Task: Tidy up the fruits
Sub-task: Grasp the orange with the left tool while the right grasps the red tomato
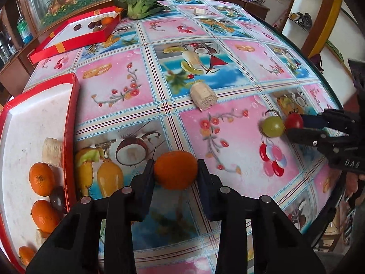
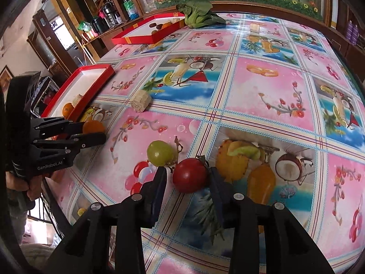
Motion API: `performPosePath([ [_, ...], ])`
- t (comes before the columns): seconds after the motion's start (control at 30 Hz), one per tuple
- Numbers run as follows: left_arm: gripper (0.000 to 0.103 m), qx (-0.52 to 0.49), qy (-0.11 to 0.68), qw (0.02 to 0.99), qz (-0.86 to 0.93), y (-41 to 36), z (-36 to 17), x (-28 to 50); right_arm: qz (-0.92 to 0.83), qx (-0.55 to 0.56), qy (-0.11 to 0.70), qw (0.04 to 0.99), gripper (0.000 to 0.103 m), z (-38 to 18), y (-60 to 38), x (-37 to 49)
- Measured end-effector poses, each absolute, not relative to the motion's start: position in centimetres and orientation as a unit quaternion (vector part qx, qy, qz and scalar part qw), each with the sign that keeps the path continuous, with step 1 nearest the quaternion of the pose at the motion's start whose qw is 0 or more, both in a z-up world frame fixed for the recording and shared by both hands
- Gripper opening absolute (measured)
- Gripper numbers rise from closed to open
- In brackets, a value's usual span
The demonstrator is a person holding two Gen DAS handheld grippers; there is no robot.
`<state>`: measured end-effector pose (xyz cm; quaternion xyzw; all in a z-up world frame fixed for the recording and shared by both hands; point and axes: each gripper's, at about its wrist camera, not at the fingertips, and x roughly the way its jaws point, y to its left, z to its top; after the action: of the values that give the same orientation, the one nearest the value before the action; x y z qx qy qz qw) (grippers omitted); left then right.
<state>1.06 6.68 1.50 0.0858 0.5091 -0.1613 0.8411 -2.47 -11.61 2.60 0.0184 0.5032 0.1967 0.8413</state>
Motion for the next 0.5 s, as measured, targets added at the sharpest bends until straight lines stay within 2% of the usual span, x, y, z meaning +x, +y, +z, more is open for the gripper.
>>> performPosePath([
  [0.5,0.033,0.091,0.501,0.845,-0.164,6.48,1.37,1.25,0.193,0.034,0.495,0.847,0.039,3.09,-12.26,-2.21],
])
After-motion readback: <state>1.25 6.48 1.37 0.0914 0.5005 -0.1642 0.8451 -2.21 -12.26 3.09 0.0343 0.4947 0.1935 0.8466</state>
